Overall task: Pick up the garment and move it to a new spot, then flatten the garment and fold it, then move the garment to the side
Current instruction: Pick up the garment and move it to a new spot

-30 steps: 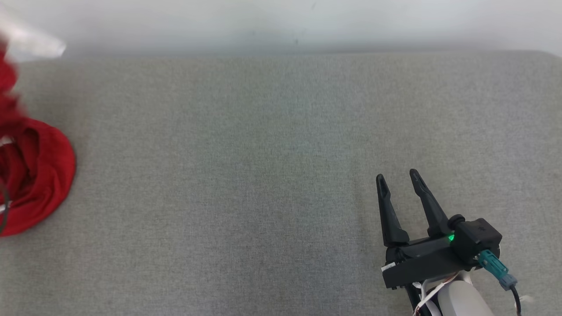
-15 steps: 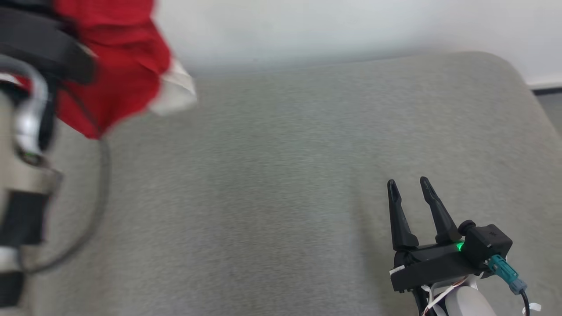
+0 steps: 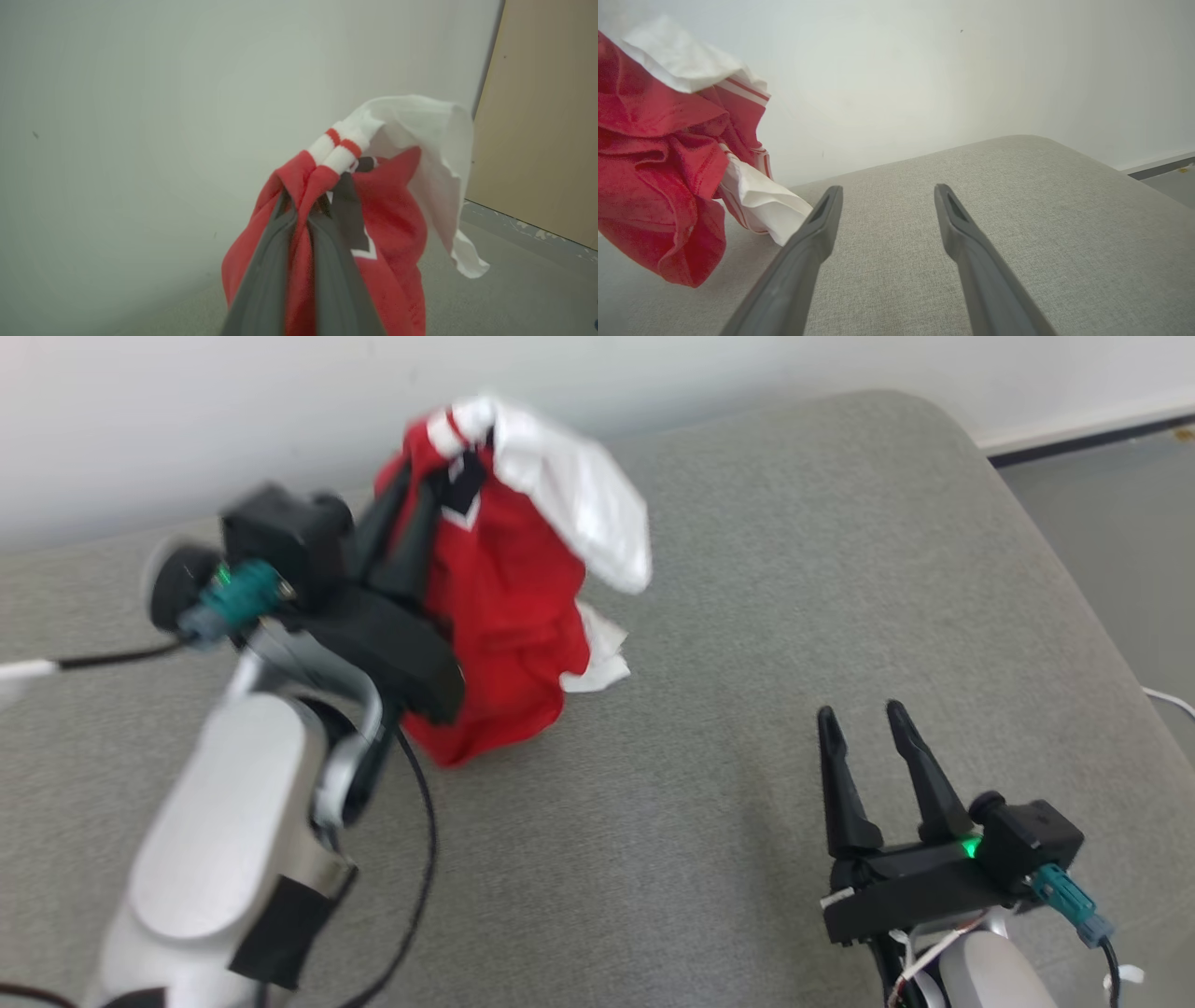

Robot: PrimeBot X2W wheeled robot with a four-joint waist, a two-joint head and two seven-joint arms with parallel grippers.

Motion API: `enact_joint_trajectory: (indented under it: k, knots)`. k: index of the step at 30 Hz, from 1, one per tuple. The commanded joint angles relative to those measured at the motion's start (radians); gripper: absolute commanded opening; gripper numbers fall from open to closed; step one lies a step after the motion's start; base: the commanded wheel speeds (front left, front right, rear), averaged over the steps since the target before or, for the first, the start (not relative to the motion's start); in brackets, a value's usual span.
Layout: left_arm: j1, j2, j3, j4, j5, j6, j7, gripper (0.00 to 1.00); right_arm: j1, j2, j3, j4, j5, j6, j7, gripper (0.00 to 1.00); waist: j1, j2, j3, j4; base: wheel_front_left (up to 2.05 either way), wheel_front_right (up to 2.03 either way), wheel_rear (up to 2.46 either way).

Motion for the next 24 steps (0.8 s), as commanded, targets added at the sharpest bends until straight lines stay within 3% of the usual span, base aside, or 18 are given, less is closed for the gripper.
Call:
enact_joint_trajectory:
  k: [1, 11, 12, 13, 14, 21, 24]
  knots:
    - [0.022, -0.010, -0.011, 0.028, -0.004, -0.008, -0.008, 0.00, -0.010, 0.000, 0.008, -0.002, 0.006, 0.004, -0.003, 1.00, 0.0001, 0.0000, 0.019, -0.025, 0.00, 0.00, 0.00]
    - [0.076, -0.086, -0.125, 0.325, -0.004, -0.050, -0.080, 0.00, -0.022, 0.000, 0.012, 0.014, 0.013, 0.004, -0.003, 1.00, 0.0001, 0.0000, 0.032, -0.036, 0.00, 0.00, 0.00]
    - [0.068, -0.090, -0.135, 0.346, 0.004, -0.053, -0.090, 0.47, -0.024, 0.000, 0.010, 0.016, 0.011, 0.004, -0.003, 1.00, 0.0001, 0.0000, 0.030, -0.032, 0.00, 0.00, 0.00]
    - [0.059, -0.092, -0.146, 0.364, 0.012, -0.055, -0.100, 0.88, -0.026, 0.000, 0.009, 0.017, 0.008, 0.004, -0.003, 1.00, 0.0001, 0.0000, 0.028, -0.028, 0.00, 0.00, 0.00]
    - [0.050, -0.098, -0.150, 0.376, 0.012, -0.056, -0.114, 1.00, -0.027, 0.000, 0.007, 0.019, 0.005, 0.004, -0.003, 1.00, 0.0001, 0.0000, 0.025, -0.023, 0.00, 0.00, 0.00]
    - [0.017, -0.124, -0.152, 0.356, -0.003, -0.059, -0.196, 1.00, -0.004, 0.000, -0.005, 0.021, -0.010, 0.004, -0.003, 1.00, 0.0001, 0.0000, -0.013, 0.028, 0.00, 0.00, 0.00]
    - [0.024, -0.108, -0.134, 0.319, -0.009, -0.047, -0.226, 1.00, 0.005, 0.000, -0.010, 0.024, -0.020, 0.004, -0.003, 1.00, 0.0001, 0.0000, -0.038, 0.057, 0.00, 0.00, 0.00]
